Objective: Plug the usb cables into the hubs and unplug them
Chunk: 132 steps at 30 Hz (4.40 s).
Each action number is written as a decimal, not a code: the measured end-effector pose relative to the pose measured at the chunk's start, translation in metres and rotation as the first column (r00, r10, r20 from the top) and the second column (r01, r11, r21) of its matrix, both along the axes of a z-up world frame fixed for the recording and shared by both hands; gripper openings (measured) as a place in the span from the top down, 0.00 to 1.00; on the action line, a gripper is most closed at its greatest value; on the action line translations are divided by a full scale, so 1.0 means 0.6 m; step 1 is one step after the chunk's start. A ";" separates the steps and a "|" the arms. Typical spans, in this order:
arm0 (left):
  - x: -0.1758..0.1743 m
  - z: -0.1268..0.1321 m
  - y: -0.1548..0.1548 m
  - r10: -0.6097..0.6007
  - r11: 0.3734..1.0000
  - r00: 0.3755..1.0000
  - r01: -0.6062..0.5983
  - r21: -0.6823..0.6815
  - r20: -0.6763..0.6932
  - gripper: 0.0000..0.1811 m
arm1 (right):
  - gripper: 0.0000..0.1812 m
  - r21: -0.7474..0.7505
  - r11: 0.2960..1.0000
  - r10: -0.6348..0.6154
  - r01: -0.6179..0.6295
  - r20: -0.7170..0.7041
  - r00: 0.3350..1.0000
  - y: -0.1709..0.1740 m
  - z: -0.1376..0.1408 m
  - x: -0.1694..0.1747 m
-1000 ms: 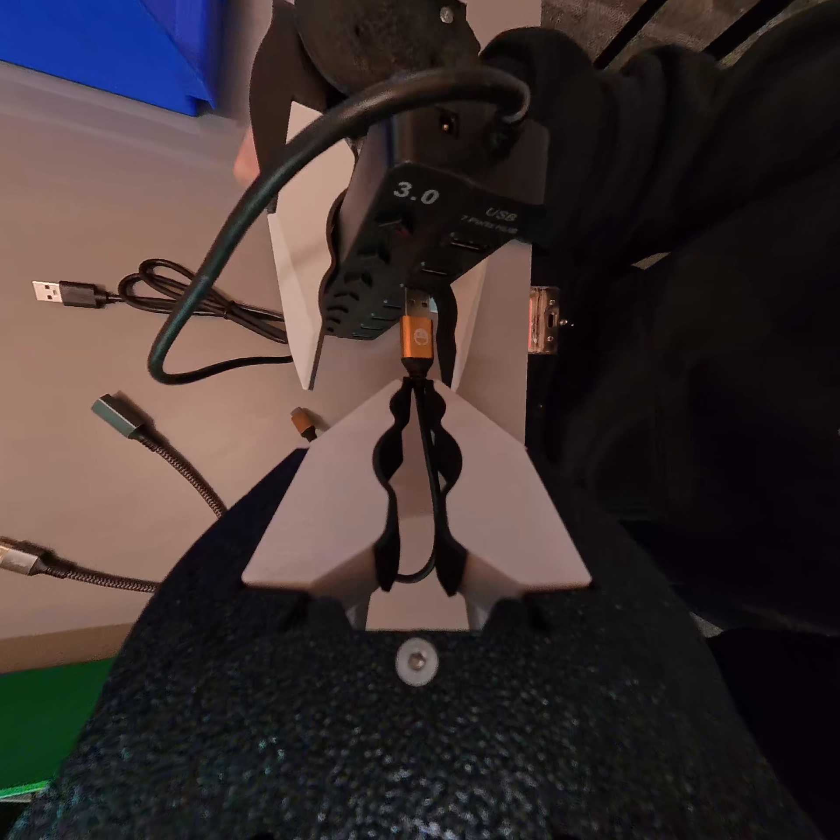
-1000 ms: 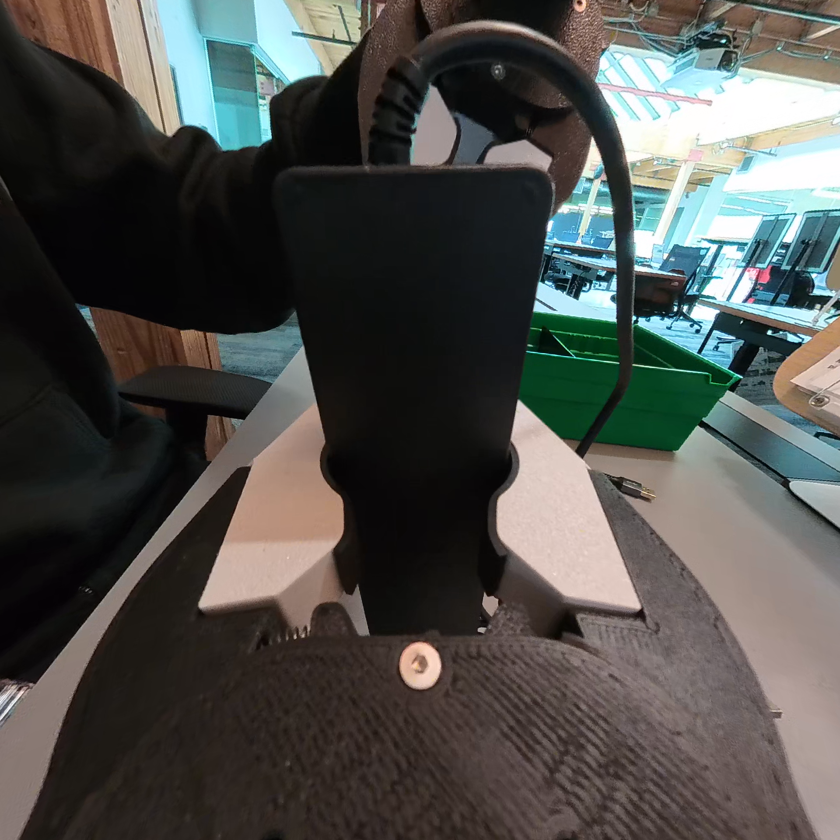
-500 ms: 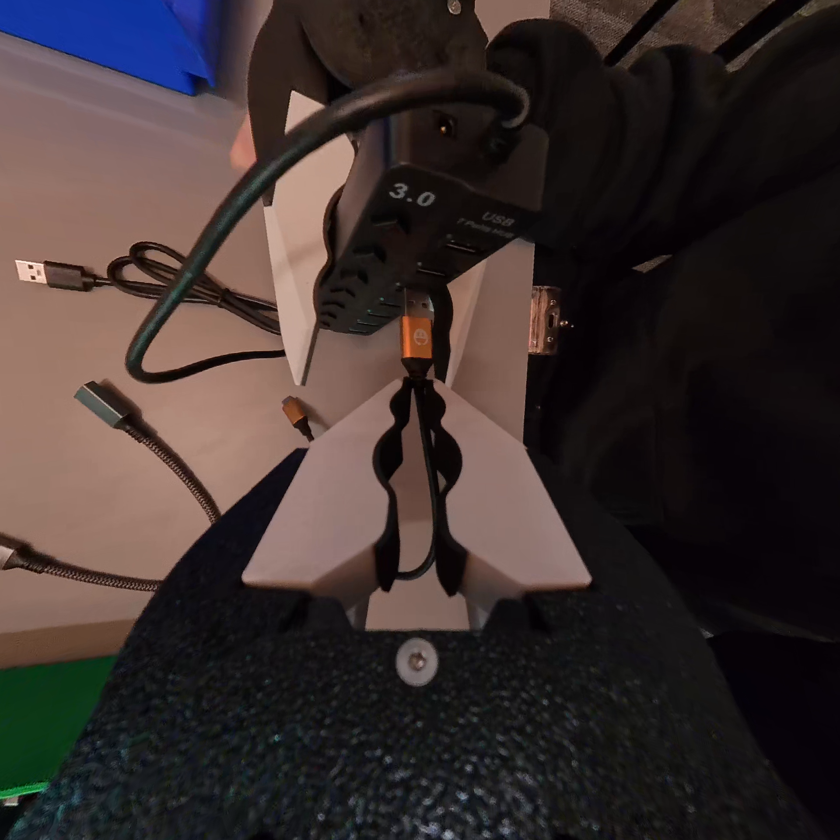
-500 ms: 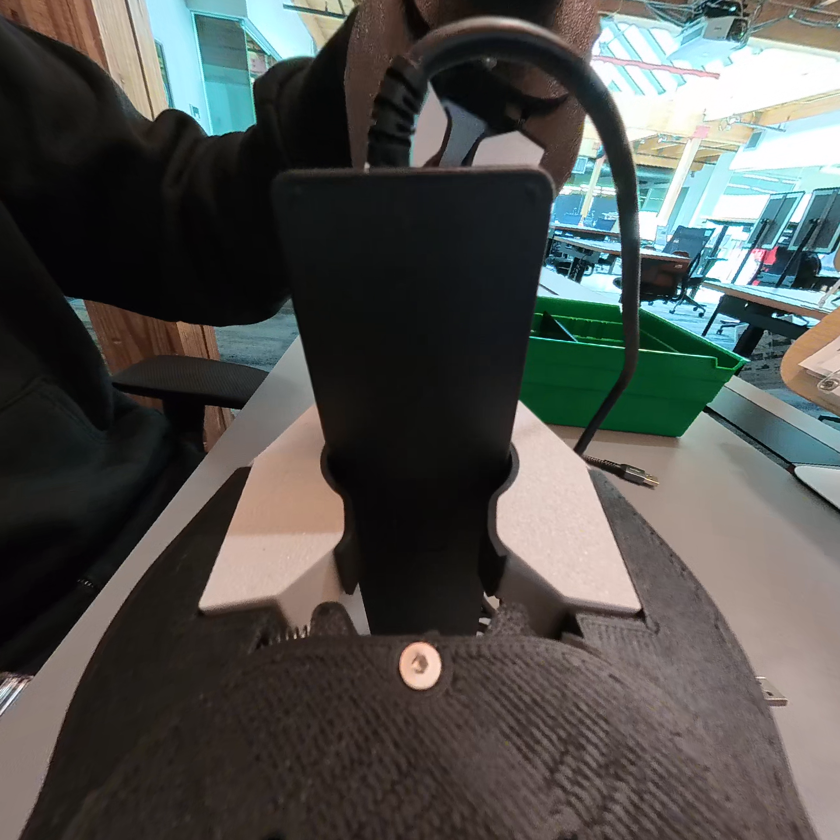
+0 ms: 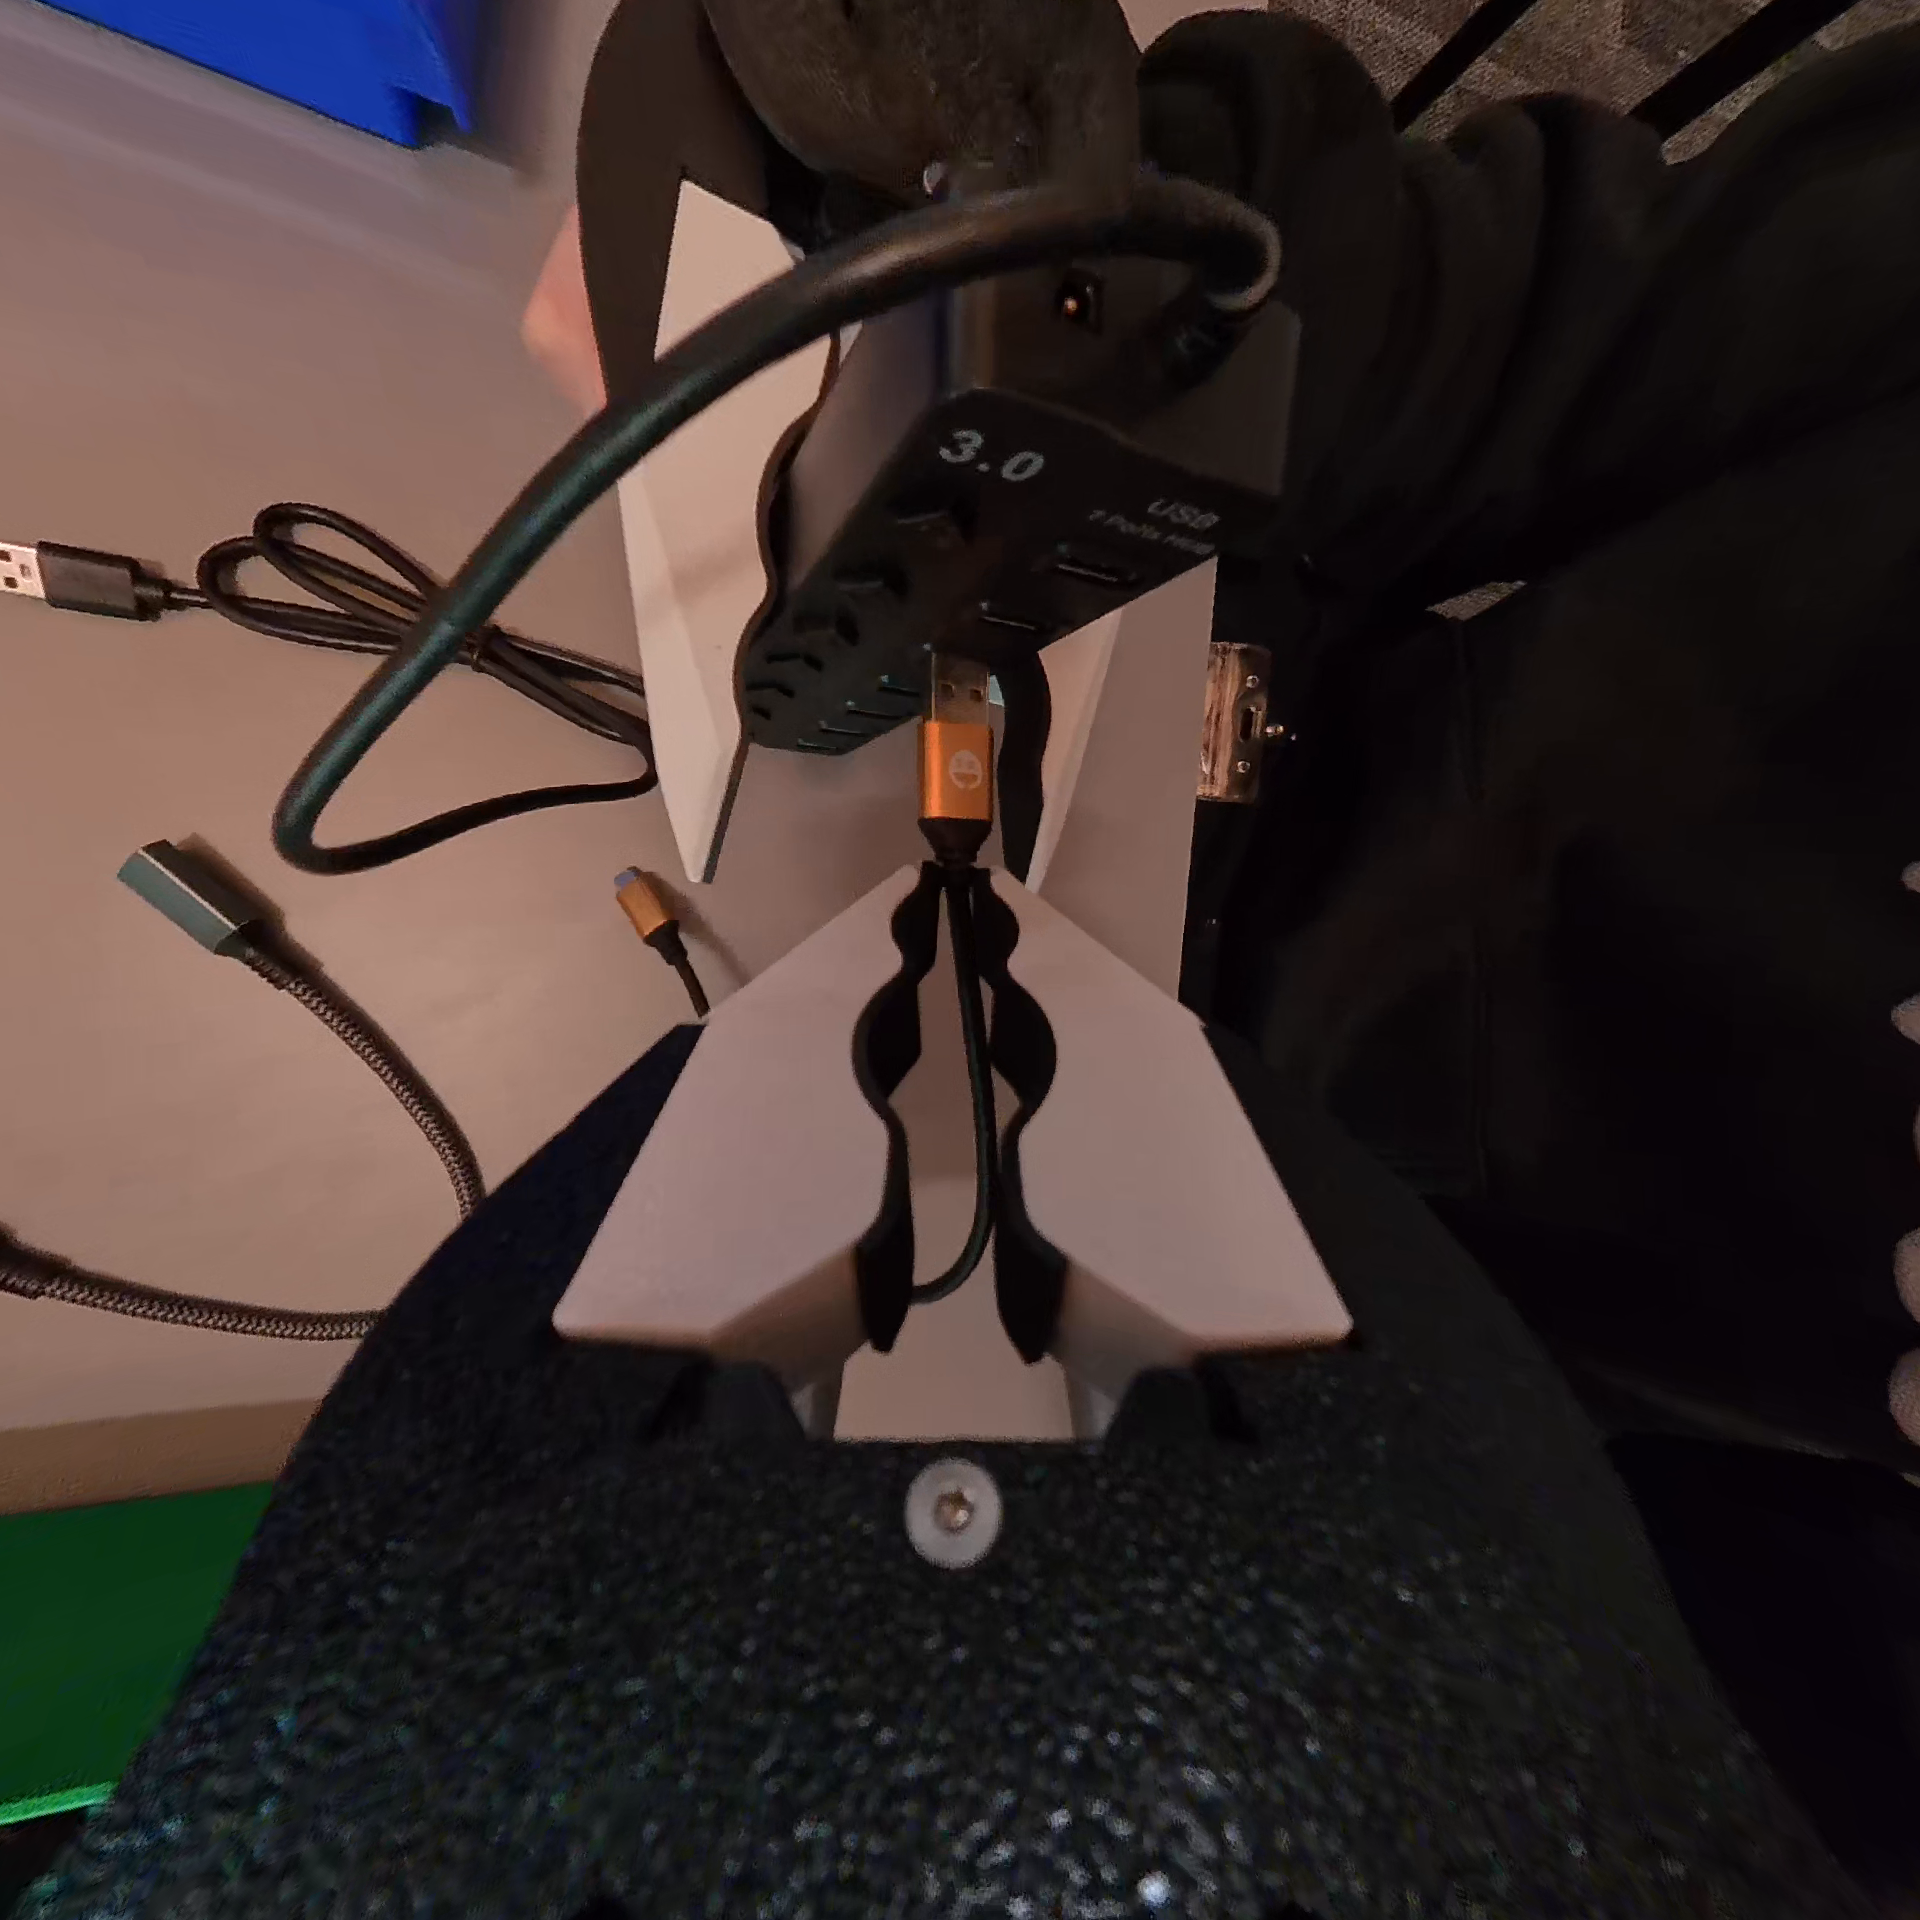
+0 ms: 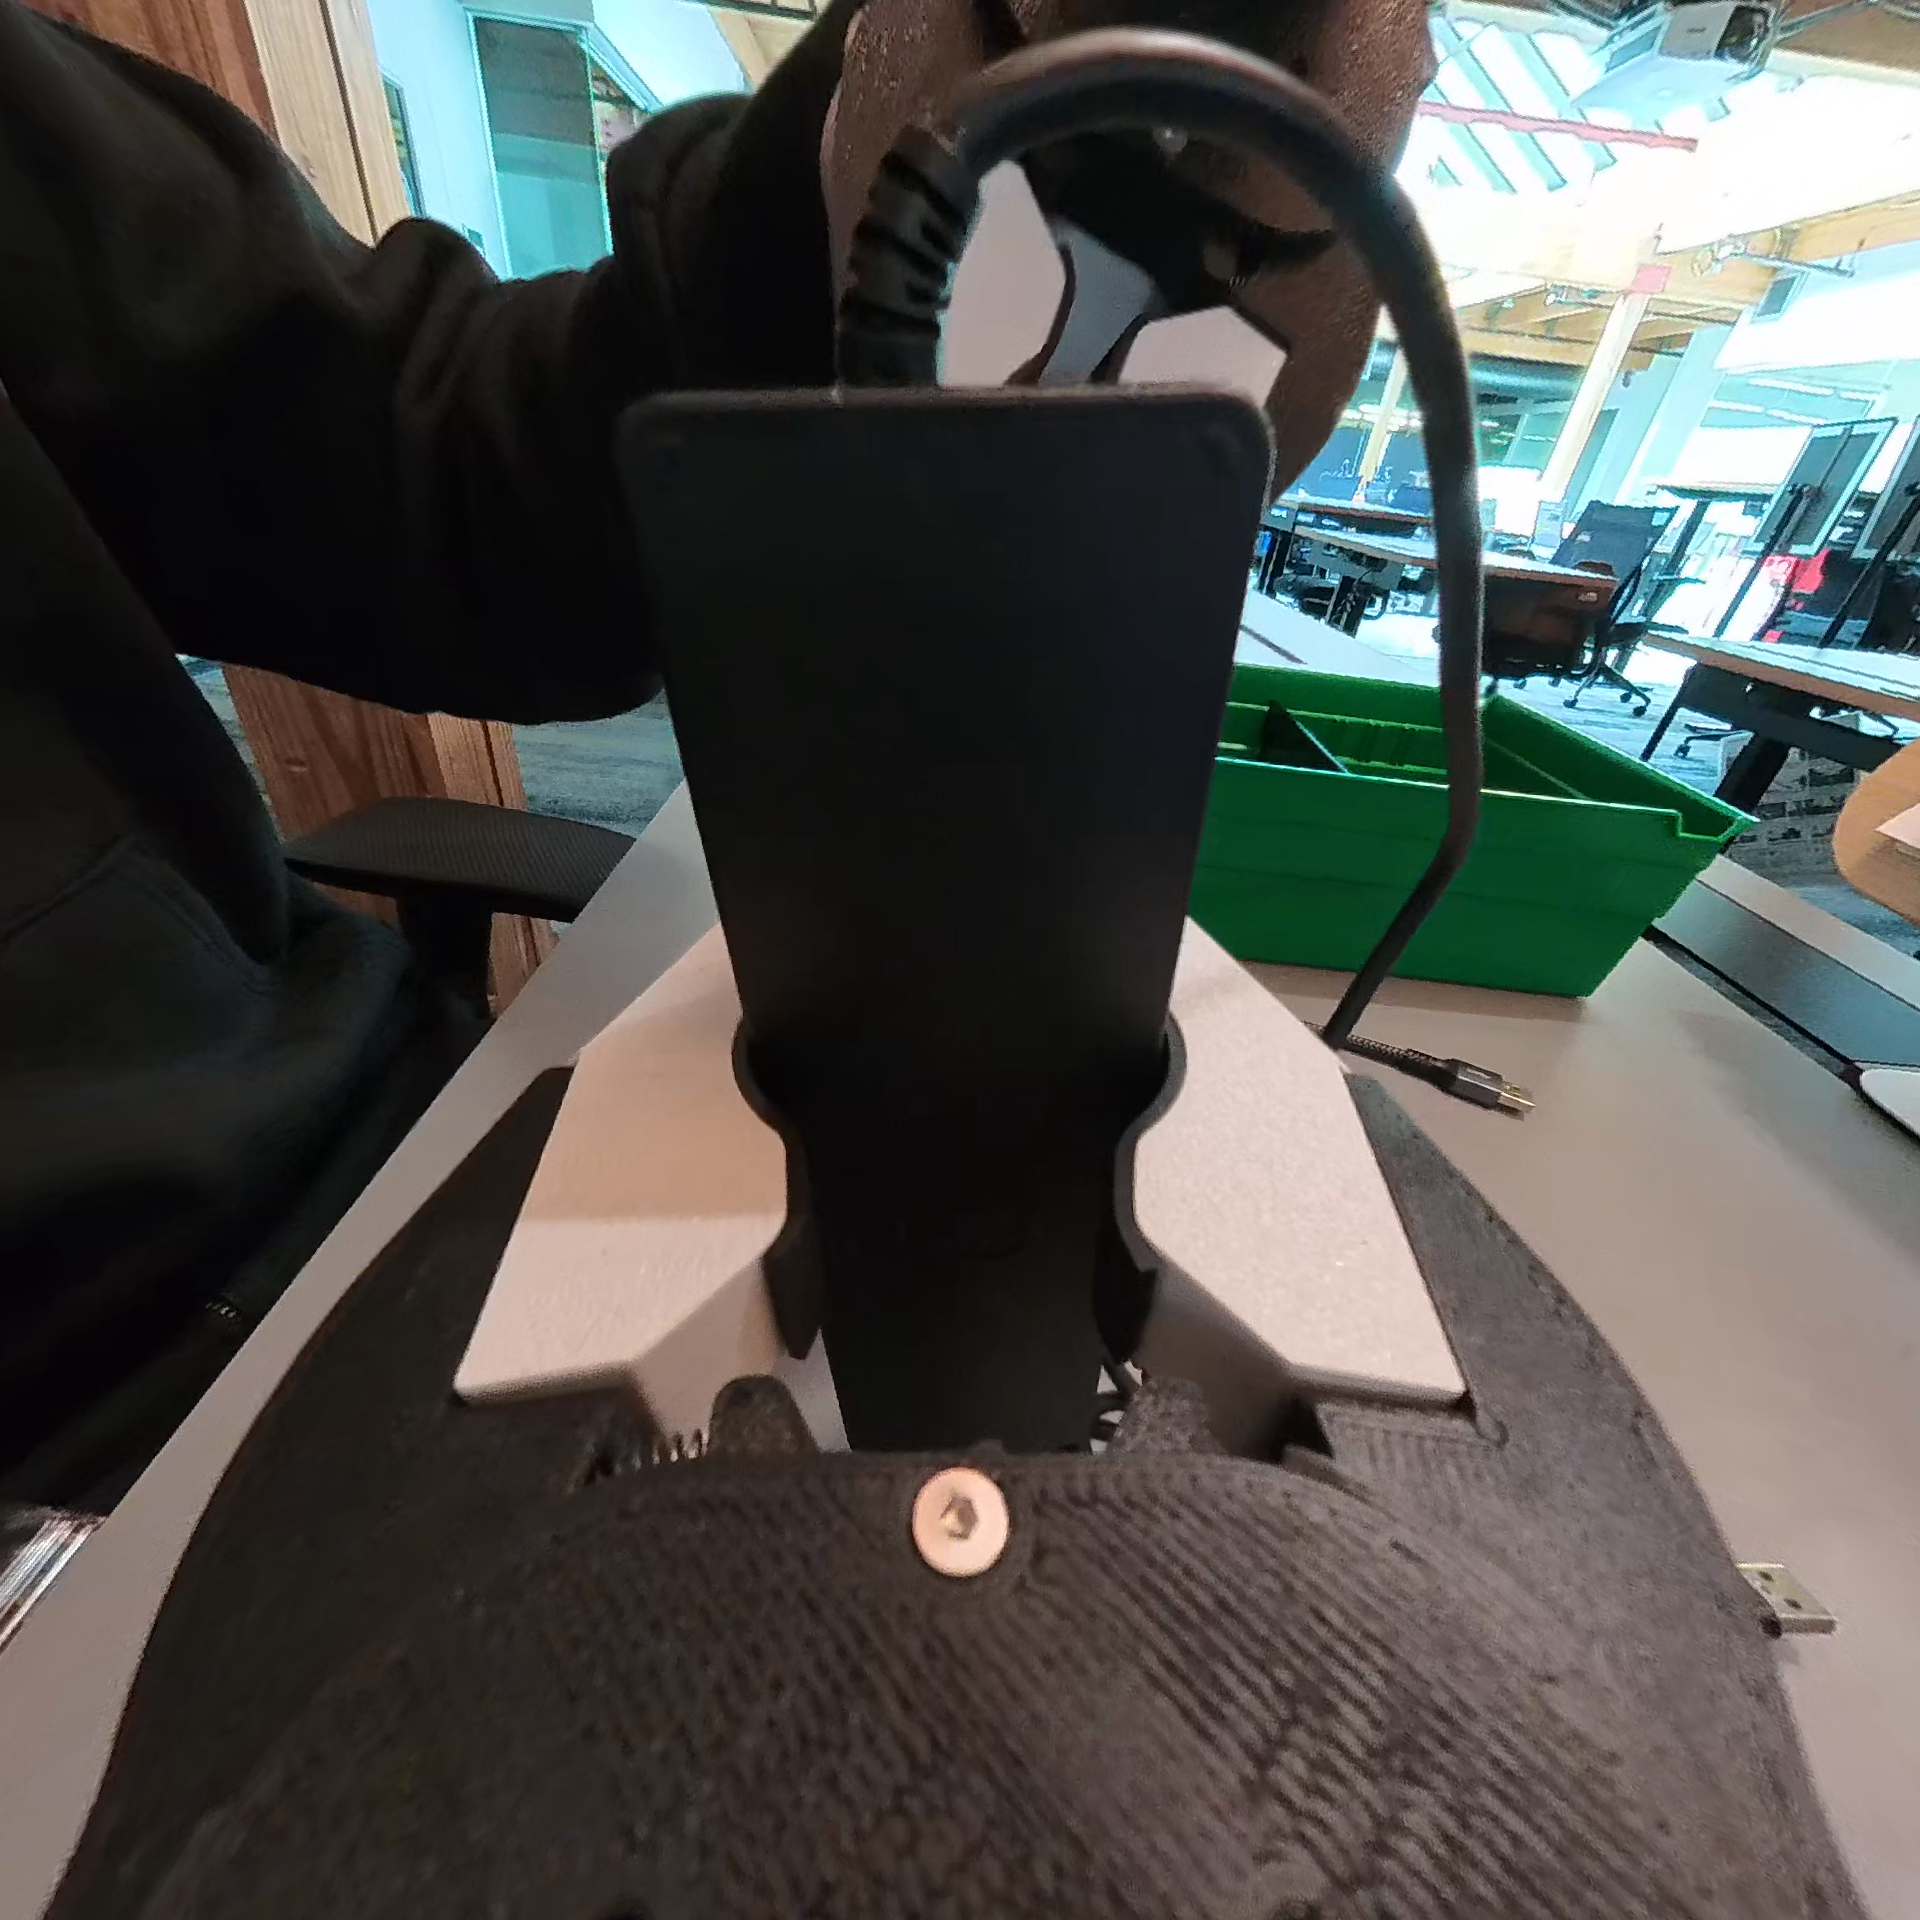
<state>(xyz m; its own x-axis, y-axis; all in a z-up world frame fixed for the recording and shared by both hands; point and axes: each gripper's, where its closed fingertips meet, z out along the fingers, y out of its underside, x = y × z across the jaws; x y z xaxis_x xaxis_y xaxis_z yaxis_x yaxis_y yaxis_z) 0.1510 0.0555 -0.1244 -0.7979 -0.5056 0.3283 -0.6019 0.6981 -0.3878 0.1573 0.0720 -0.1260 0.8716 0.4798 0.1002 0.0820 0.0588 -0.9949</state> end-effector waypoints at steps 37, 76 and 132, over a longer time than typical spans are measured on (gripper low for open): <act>0.028 -0.004 -0.019 0.128 0.954 0.815 0.055 -0.295 0.565 0.93 | 0.66 -0.027 0.999 -0.024 0.023 -0.032 0.999 0.005 -0.003 0.007; 0.121 -0.009 0.192 0.586 0.778 0.596 -0.603 -0.175 0.549 0.78 | 0.66 -0.044 0.994 0.101 -0.103 -0.054 0.993 -0.062 0.002 0.012; 0.181 -0.201 0.222 0.500 0.805 0.676 -0.594 -0.003 0.541 0.96 | 0.66 -0.083 0.997 0.004 -0.004 -0.006 1.000 -0.043 -0.018 0.031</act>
<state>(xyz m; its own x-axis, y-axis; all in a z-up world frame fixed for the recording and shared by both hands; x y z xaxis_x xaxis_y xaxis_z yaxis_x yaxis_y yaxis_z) 0.2599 0.1884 -0.2449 -0.3823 -0.9110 -0.1546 -0.6517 0.3845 -0.6538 0.1759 0.0462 -0.1368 0.8700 0.4900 0.0547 0.0761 -0.0239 -0.9968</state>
